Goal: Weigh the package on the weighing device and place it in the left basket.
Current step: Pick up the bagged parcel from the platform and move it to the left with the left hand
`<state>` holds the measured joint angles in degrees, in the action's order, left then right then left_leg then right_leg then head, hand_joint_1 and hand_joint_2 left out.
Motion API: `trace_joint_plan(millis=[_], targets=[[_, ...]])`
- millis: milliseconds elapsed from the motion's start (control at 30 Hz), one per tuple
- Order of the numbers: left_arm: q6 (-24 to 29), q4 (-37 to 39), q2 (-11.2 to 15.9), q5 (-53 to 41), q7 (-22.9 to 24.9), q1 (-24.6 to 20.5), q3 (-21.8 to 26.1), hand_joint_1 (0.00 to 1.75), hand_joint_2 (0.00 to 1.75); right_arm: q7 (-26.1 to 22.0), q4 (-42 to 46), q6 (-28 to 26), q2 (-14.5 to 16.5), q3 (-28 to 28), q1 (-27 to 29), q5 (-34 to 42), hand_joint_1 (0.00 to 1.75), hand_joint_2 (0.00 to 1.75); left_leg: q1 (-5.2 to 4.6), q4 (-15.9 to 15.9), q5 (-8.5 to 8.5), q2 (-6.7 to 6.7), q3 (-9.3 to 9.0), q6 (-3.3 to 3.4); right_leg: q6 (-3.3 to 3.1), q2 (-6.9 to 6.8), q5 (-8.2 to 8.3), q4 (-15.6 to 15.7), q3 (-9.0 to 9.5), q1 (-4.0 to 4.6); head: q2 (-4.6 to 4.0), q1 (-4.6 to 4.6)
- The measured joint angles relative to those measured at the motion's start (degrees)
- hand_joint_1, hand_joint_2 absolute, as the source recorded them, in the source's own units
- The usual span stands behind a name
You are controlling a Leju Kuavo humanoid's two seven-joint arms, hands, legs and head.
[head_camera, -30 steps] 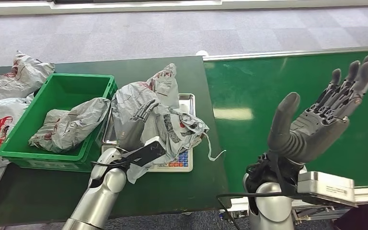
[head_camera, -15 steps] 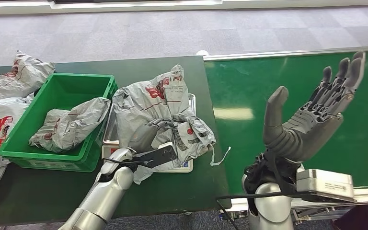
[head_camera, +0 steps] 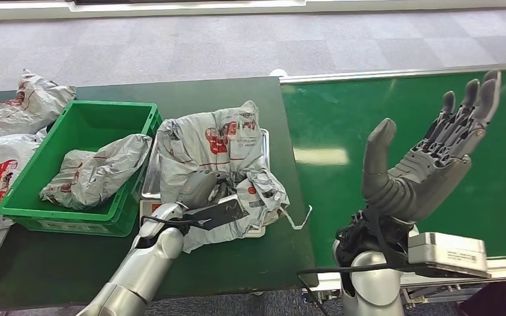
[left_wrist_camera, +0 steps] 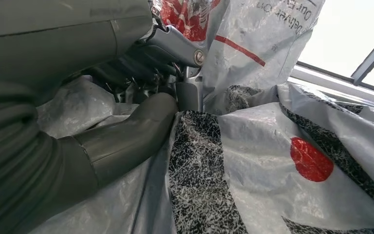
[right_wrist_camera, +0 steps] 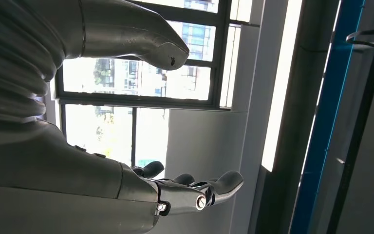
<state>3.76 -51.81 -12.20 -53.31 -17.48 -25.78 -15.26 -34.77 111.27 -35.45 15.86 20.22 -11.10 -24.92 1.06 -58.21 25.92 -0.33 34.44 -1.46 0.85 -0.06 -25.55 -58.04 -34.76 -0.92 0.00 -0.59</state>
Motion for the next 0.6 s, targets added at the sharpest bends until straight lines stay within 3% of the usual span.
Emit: trace_joint_plan(millis=[167, 267, 400, 600], targets=[[0.40, 0.20, 0.00, -0.29, -0.20, -0.11, 0.00, 1.75, 1.75, 0.00, 0.00, 0.01, -0.12, 0.01, -0.01, 0.16, 0.00, 1.75, 0.00, 0.00, 0.00, 0.00, 0.00, 0.00, 0.00, 0.00, 0.00, 0.00, 0.00, 0.00, 0.00, 0.00], [3.24, -0.38, 0.01, 0.87, -0.98, -0.02, 0.02, 1.75, 1.75, -0.05, 0.00, -0.25, -0.21, 0.00, 0.02, 0.16, 0.00, 1.75, 0.00, 0.00, 0.00, 0.00, 0.00, 0.00, 0.00, 0.00, 0.00, 0.00, 0.00, 0.00, 0.00, 0.00], [11.33, -5.56, 0.22, 6.53, -2.29, 0.81, 1.42, 1.75, 1.75, -0.59, 0.00, -1.25, -0.41, 0.00, 0.21, 0.23, 0.00, 1.75, 0.01, 0.00, 0.00, 0.01, 0.02, 0.00, 0.00, 0.01, 0.00, -0.01, -0.01, 0.01, 0.00, 0.00], [24.80, -19.05, 1.29, 12.94, -5.57, 3.49, 7.02, 1.75, 1.75, -1.04, -0.09, -2.42, -0.75, -0.02, 0.28, 1.19, 0.00, 1.75, 0.03, 0.03, 0.00, 0.01, 0.03, -0.01, -0.03, 0.01, -0.02, -0.02, -0.03, 0.04, 0.00, 0.01]])
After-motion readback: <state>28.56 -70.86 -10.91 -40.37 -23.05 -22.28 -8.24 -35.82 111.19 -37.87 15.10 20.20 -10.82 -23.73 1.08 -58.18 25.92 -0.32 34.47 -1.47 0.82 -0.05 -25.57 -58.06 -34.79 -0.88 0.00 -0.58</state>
